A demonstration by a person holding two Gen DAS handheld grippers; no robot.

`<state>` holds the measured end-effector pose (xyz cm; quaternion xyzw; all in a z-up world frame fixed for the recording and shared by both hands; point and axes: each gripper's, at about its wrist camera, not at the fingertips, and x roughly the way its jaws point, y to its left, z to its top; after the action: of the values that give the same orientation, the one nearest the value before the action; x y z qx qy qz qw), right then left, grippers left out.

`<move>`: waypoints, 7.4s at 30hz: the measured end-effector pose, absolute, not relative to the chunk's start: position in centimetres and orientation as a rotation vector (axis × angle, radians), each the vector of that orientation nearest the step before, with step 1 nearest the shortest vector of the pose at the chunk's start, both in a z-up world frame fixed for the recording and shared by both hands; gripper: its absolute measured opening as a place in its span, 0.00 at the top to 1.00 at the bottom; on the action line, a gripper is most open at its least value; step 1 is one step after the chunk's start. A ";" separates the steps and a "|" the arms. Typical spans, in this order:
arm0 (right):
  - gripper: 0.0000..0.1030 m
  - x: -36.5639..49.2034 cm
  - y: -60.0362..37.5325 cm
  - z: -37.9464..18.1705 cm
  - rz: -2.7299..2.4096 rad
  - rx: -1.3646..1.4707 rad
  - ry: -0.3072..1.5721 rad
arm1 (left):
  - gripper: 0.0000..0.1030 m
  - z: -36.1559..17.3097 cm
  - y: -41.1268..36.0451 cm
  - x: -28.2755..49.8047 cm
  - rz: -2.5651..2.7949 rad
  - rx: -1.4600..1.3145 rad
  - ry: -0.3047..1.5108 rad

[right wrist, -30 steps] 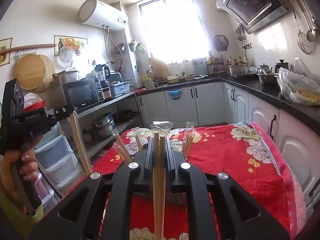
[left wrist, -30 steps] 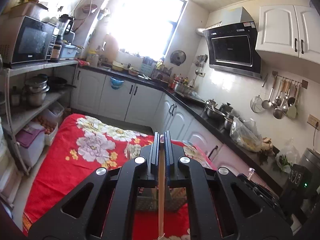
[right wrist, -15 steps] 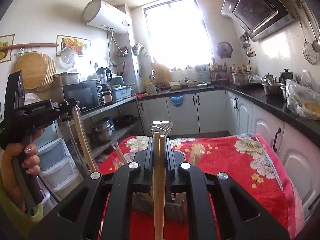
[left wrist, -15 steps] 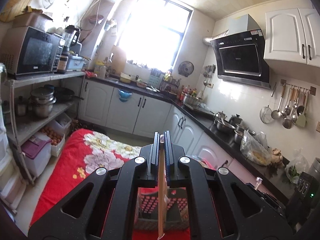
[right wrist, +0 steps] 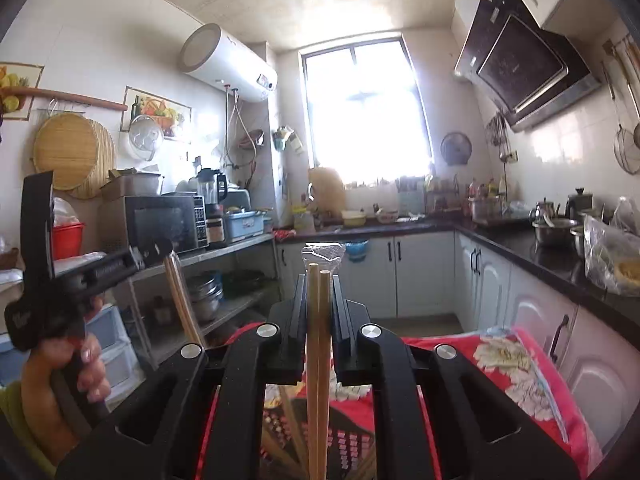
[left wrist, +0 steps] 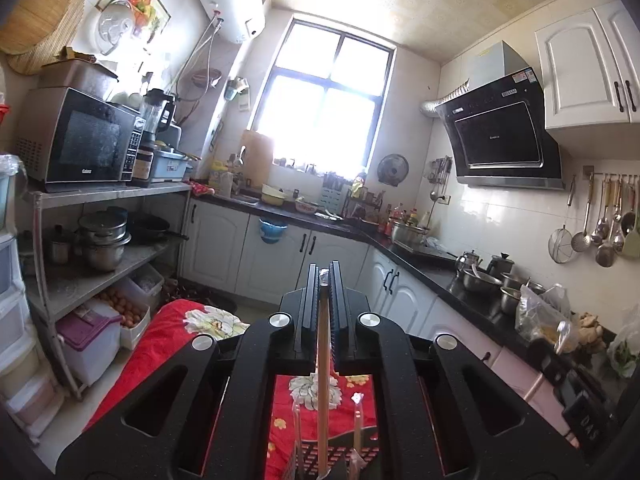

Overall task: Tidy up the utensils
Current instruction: 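Lift both held chopsticks upright and carry them over the grey caddy, then lower the chopsticks into the caddy and open both grippers, then move both open grippers down toward the last loose chopsticks on the cloth, then close the left gripper on a wrapped chopstick while the right gripper grasps a wooden one, then lift both held chopsticks upright and carry them over the grey caddy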

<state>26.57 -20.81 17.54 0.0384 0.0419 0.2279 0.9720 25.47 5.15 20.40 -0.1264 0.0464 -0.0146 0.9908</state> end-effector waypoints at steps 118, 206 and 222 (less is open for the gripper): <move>0.12 16.0 -25.5 -1.8 0.413 0.033 0.742 | 0.10 -3.9 7.1 15.5 -0.111 -0.551 0.793; 0.94 19.7 -24.3 13.8 0.552 0.150 0.332 | 0.97 18.4 3.4 17.4 -0.276 -0.298 0.307; 0.94 23.2 -23.8 17.0 0.496 0.148 0.203 | 0.97 20.8 3.1 21.8 -0.054 -0.163 0.161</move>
<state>23.21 -23.84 17.04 0.0733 0.1004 0.2451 0.9615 21.76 3.06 20.84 -0.0814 0.0804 -0.0269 0.9931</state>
